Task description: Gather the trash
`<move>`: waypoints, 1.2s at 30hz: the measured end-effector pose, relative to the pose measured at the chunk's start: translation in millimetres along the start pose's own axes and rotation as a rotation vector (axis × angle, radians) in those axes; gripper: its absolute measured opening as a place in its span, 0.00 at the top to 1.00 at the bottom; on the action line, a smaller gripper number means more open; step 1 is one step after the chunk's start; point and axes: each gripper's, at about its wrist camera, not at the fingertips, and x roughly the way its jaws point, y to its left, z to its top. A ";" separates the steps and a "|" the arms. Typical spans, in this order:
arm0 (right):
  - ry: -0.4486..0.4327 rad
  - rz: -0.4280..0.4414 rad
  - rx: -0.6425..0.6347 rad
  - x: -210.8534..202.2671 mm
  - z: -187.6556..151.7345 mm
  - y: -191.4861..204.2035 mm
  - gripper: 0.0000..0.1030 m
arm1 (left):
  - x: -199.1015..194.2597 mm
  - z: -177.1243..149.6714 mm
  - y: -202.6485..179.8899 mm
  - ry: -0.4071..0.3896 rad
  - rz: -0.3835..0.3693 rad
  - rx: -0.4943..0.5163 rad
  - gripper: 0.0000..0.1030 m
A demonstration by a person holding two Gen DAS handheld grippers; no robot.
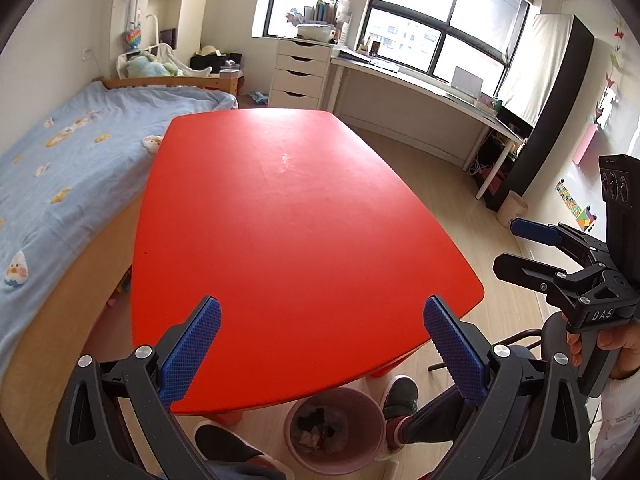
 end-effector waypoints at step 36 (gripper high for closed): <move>0.010 0.004 -0.003 5.6 -8.6 6.7 0.03 | 3.4 -1.0 -3.0 0.016 -0.008 0.008 0.06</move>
